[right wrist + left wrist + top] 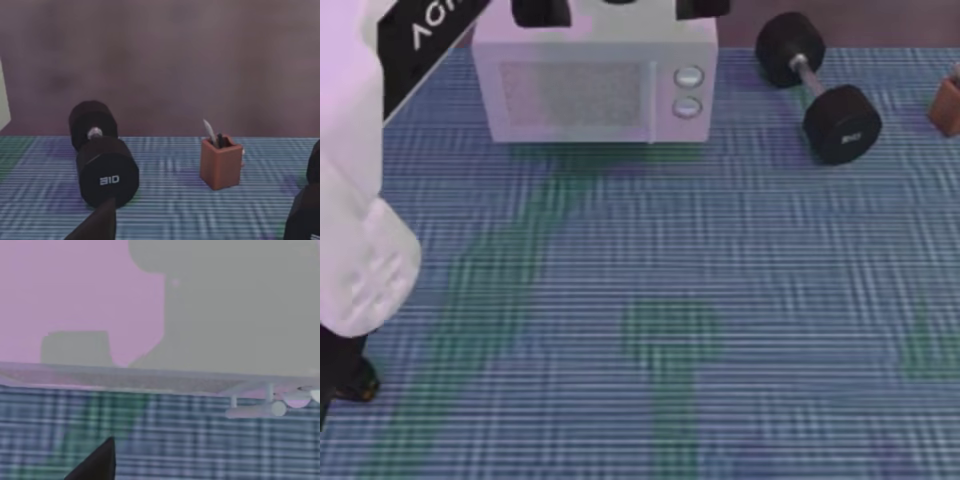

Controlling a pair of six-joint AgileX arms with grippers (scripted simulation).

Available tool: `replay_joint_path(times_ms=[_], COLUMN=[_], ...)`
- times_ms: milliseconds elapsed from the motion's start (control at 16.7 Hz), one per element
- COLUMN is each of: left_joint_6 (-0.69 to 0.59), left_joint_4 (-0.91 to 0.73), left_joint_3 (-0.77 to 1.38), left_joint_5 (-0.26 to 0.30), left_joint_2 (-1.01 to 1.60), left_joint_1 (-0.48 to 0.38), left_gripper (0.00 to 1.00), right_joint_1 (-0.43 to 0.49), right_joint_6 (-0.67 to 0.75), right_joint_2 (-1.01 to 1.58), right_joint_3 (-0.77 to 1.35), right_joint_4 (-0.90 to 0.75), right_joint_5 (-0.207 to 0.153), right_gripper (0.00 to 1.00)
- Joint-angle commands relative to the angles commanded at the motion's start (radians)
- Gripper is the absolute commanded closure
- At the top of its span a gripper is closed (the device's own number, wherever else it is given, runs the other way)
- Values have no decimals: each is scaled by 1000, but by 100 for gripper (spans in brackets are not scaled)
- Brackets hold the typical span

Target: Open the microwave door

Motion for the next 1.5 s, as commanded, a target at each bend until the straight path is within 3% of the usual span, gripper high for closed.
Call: replay_joint_path(times_ms=[600, 1080, 1380, 1500], left_joint_6=[-22, 19, 22, 22], left_joint_4=[-55, 160, 174, 174], left_joint_3=[102, -24, -34, -34], left_joint_5=[-12, 7, 9, 9], left_joint_2=[111, 184, 189, 189], left_joint_1=[-21, 19, 22, 22], left_gripper=[0, 0, 0, 15], right_joint_1=[0, 0, 0, 0], right_joint_6=[0, 0, 0, 0], right_joint_2=[0, 0, 0, 0], right_joint_3=[0, 0, 0, 0], right_joint_4=[0, 0, 0, 0], right_joint_5=[0, 0, 0, 0], right_gripper=[0, 0, 0, 0])
